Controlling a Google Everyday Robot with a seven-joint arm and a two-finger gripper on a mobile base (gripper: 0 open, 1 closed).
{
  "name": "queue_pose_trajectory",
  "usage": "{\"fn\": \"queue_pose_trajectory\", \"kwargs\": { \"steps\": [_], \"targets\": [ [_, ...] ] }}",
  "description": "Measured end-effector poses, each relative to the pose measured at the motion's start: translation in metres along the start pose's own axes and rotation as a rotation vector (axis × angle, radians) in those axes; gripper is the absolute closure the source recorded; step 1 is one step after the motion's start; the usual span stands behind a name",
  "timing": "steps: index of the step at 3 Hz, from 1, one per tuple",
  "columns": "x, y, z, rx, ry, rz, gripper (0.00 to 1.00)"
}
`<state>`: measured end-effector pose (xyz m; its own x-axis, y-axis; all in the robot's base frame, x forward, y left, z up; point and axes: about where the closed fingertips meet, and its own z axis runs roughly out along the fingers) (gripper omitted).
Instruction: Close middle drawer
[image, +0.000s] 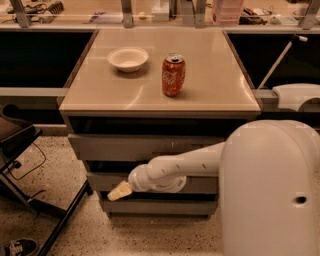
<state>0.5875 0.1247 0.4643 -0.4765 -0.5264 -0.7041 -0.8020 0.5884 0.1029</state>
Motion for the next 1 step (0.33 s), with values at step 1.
{"fn": "queue_pose_trajectory", "kwargs": {
  "steps": [1],
  "targets": [
    [-0.0105,-0.0005,0.0022,0.002,-0.014,-0.005,0.0]
  ]
}}
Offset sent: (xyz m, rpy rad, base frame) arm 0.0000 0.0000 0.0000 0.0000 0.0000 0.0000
